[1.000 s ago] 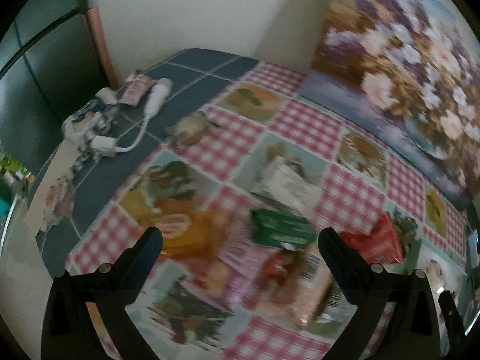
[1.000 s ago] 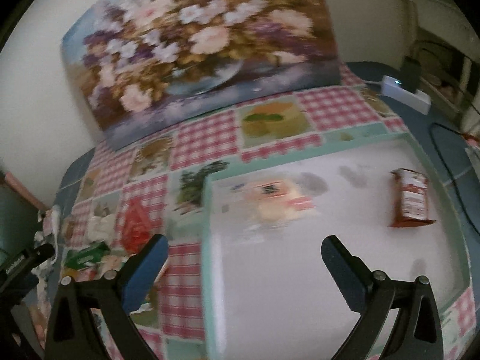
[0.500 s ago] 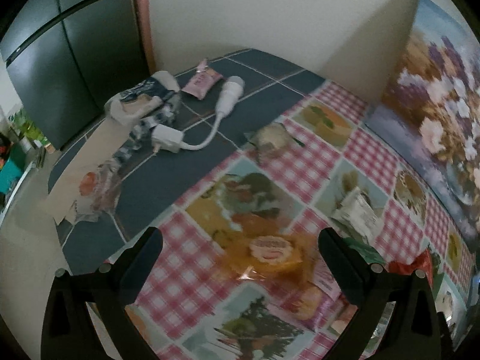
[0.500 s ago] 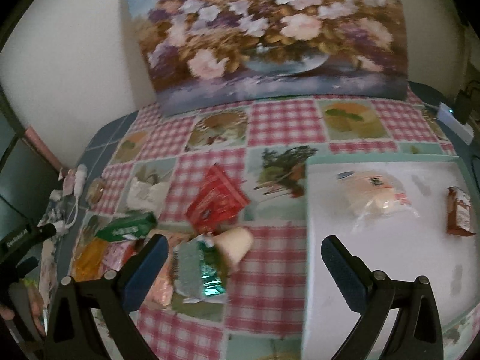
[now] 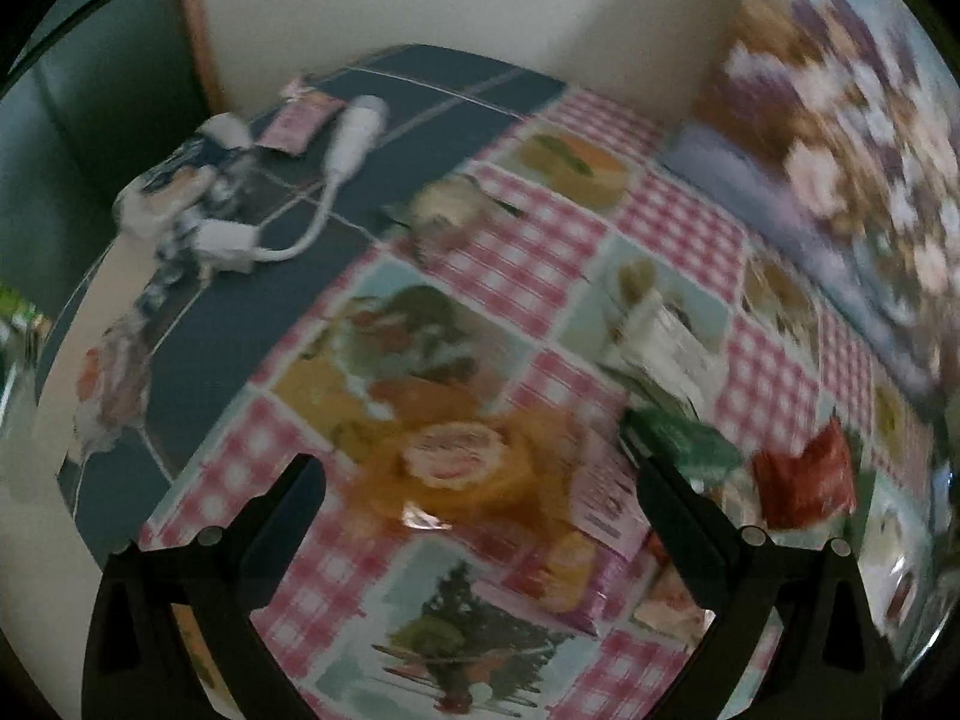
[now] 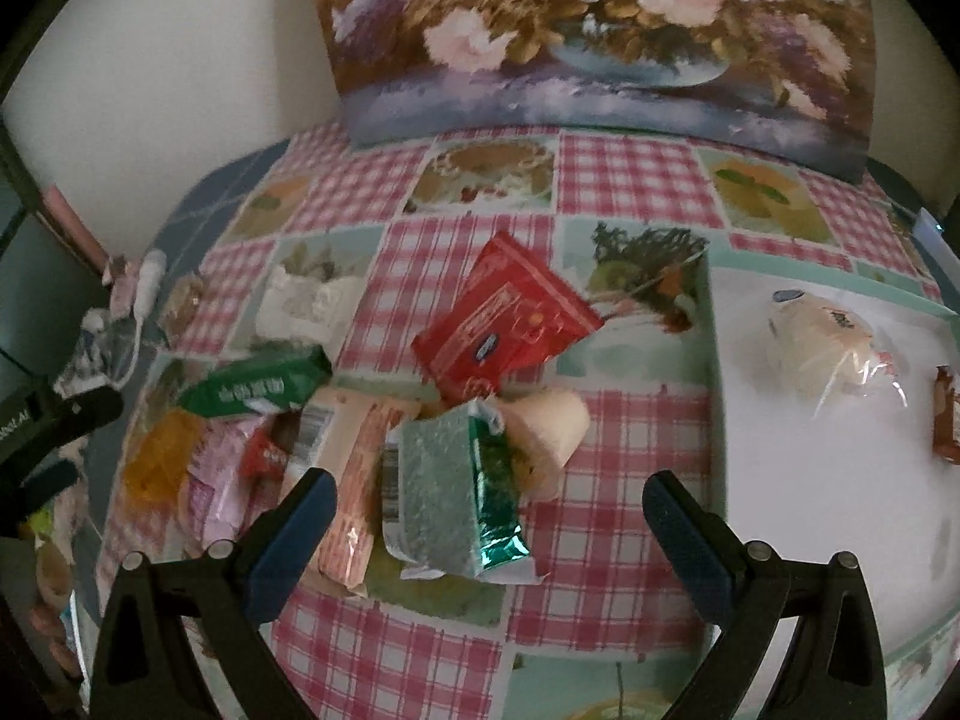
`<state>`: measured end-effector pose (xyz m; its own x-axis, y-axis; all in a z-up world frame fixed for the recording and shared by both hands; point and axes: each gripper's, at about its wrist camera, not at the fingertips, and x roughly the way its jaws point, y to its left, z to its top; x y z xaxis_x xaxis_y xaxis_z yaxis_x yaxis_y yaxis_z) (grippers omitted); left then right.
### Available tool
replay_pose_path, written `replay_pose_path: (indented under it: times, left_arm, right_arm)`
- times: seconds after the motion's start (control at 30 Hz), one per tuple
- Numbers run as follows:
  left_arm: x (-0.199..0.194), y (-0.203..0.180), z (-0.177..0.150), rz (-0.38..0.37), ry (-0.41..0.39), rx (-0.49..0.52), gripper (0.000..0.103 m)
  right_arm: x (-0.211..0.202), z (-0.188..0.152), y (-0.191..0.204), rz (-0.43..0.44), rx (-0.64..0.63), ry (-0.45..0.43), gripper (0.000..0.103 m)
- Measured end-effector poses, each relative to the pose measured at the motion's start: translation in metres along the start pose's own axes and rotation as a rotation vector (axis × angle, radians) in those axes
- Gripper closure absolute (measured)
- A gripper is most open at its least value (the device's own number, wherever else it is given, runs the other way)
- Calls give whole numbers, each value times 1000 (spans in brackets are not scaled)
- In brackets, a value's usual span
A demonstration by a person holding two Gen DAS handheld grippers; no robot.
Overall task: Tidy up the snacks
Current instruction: 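Move both grippers back over the snack pile, then grasp green-wrapped pastry with right gripper while left gripper grasps pink Swiss roll pack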
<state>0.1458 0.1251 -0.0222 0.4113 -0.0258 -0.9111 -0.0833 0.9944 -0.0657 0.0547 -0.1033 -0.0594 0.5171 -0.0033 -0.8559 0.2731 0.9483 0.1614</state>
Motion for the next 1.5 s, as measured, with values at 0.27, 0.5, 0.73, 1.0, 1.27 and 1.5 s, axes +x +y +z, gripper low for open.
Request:
replay_pose_path:
  times: [0.27, 0.5, 0.73, 1.0, 1.27, 1.5]
  left_arm:
    - [21, -32, -10, 32, 86, 151, 0]
    - [36, -50, -17, 76, 133, 228, 1]
    - [41, -58, -22, 81, 155, 260, 32]
    - [48, -63, -30, 86, 175, 292, 50]
    - [56, -67, -30, 86, 165, 290, 54]
    - [56, -68, -26, 54, 155, 260, 60]
  right_arm:
    - [20, -6, 10, -39, -46, 57, 0]
    - [29, -10, 13, -81, -70, 78, 6]
    - [28, -10, 18, -81, -91, 83, 31]
    - [25, -8, 12, -55, -74, 82, 42]
    - [25, -8, 7, -56, -55, 93, 43]
    - [24, -9, 4, -55, -42, 106, 46]
